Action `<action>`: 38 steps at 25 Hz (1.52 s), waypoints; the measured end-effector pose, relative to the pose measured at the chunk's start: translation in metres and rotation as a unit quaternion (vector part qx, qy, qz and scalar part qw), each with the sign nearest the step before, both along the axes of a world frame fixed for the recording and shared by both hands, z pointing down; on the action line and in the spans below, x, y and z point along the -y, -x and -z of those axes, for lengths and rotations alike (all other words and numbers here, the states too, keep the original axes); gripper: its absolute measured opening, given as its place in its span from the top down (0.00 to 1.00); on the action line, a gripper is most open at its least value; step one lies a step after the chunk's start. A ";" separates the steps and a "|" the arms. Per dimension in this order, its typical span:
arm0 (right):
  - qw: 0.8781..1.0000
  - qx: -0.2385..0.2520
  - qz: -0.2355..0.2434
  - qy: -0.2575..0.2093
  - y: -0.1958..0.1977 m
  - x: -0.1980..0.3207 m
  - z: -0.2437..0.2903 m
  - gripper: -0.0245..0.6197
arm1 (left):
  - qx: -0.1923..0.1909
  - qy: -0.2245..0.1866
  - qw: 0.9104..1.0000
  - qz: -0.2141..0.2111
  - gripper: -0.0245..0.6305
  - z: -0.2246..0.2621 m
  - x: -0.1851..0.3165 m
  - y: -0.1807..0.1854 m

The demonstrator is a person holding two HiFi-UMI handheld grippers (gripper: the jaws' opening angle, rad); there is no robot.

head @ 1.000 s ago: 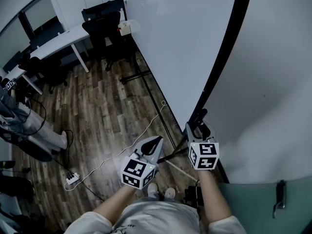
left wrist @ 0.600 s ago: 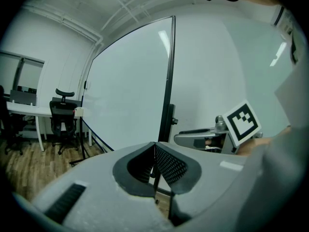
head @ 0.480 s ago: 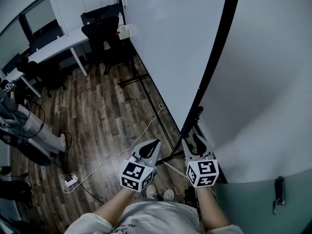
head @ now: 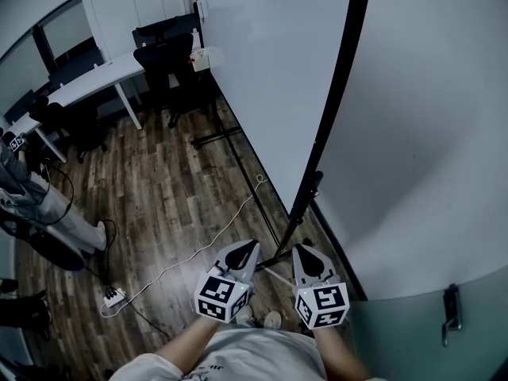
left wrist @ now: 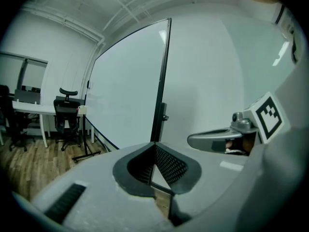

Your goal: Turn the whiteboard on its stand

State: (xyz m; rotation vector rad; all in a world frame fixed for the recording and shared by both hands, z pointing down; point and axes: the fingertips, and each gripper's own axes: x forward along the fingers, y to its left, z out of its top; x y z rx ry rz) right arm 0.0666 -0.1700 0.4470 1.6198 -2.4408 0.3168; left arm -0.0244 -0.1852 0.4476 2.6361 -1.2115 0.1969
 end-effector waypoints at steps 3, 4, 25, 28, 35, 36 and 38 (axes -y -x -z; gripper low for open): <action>1.000 0.009 0.008 0.011 0.004 -0.012 -0.003 0.95 | -0.001 -0.004 1.000 0.000 0.95 0.004 -0.006 -0.003; 1.000 0.012 0.009 0.013 0.006 -0.015 -0.002 0.95 | 0.002 -0.006 1.000 -0.002 0.95 0.005 -0.009 -0.004; 0.999 0.016 0.027 0.017 0.017 -0.034 0.009 0.95 | 0.007 -0.001 1.000 -0.024 0.95 0.014 -0.037 -0.019; 0.999 0.016 0.027 0.015 0.019 -0.034 0.010 0.95 | 0.006 0.000 1.000 -0.023 0.95 0.012 -0.038 -0.018; 0.999 0.011 0.034 0.010 0.020 -0.038 0.006 0.95 | 0.007 0.000 1.000 -0.024 0.95 0.008 -0.042 -0.019; 0.999 0.010 0.035 0.009 0.021 -0.041 0.005 0.95 | 0.007 -0.001 1.000 -0.025 0.95 0.007 -0.045 -0.019; 0.999 0.010 0.037 0.009 0.024 -0.045 0.001 0.95 | 0.007 -0.001 1.000 -0.026 0.95 0.003 -0.049 -0.018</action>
